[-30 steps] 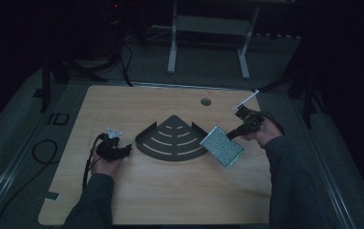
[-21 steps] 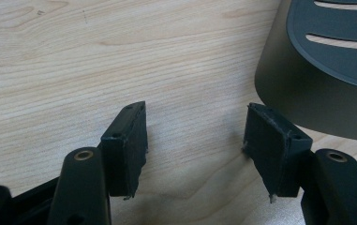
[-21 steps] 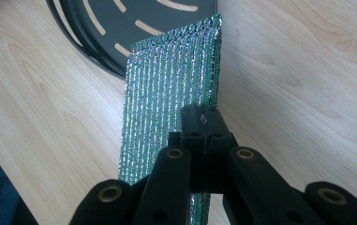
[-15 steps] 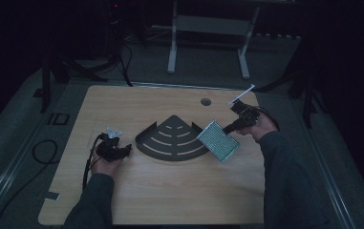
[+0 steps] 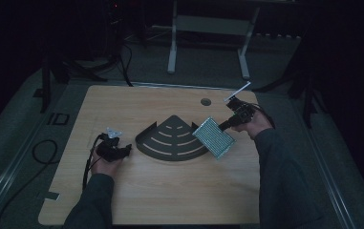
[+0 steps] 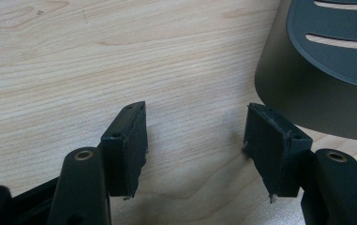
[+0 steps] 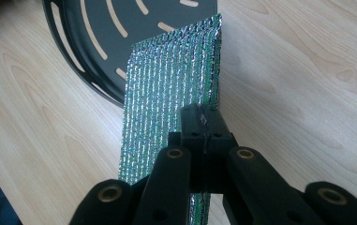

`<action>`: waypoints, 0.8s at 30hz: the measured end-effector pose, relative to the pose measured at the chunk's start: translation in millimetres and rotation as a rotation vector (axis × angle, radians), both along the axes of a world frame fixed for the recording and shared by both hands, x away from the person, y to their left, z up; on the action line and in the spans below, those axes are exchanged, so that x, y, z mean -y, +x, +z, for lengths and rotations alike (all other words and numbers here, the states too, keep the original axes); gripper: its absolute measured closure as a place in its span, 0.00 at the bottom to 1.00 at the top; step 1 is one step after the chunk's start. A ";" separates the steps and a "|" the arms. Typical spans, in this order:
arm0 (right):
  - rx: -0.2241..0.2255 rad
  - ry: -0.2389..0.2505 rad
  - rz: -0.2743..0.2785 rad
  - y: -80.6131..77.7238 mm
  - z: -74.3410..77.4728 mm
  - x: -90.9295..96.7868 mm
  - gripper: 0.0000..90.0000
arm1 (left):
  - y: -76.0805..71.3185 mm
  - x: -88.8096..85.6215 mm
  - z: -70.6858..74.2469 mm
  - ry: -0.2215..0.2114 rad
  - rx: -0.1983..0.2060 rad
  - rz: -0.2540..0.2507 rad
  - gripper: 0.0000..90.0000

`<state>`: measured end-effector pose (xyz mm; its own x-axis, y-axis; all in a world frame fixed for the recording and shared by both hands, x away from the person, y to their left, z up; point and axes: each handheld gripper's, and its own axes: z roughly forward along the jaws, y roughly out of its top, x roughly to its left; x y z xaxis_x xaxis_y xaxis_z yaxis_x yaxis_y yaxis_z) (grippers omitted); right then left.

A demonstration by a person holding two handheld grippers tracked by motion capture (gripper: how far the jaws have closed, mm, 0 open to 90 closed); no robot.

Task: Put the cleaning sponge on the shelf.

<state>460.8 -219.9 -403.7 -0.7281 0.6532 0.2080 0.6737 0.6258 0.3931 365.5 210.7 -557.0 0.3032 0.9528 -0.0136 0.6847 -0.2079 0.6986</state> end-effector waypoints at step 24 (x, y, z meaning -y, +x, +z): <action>0.019 0.018 0.018 12.7 3.0 -27.1 1.00 | 0.2 0.2 0.2 0.000 -0.002 0.002 0.45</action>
<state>473.5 -192.8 -400.7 -0.7434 0.6364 0.2058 0.6550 0.6303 0.4169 365.6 210.5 -556.8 0.3016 0.9533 -0.0137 0.6862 -0.2070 0.6974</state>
